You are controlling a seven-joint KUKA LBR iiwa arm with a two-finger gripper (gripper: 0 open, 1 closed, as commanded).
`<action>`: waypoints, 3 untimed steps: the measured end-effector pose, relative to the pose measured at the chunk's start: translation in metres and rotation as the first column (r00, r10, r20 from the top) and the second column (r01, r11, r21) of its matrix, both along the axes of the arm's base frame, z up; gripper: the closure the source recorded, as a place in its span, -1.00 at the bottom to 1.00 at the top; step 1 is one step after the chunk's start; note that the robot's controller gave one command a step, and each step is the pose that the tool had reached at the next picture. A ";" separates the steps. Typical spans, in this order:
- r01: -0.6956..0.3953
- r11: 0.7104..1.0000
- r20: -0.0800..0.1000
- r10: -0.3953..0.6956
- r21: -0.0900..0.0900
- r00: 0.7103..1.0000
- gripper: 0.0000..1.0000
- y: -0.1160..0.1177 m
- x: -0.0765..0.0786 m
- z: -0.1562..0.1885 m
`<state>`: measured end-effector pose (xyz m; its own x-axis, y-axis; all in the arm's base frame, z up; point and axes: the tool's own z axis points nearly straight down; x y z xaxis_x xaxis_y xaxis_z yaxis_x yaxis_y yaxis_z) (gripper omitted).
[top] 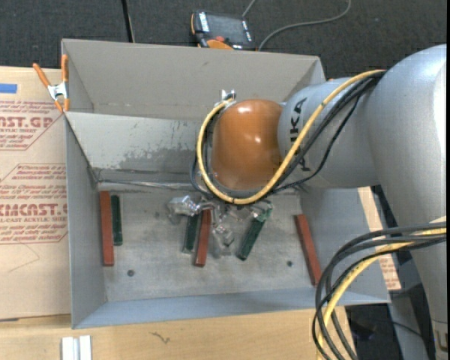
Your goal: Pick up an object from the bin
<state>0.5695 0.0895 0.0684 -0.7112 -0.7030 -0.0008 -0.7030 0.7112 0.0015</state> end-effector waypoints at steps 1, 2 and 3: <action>0.001 1.000 0.001 -0.001 0.001 1.000 -1.00 0.001 0.000 0.000; 0.001 1.000 0.002 -0.001 0.001 1.000 1.00 0.001 0.001 0.001; 0.002 1.000 0.002 -0.002 0.001 1.000 1.00 0.002 0.000 0.002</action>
Offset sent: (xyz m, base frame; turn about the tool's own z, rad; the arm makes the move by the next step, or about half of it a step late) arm 0.0000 0.0000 0.0000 0.0000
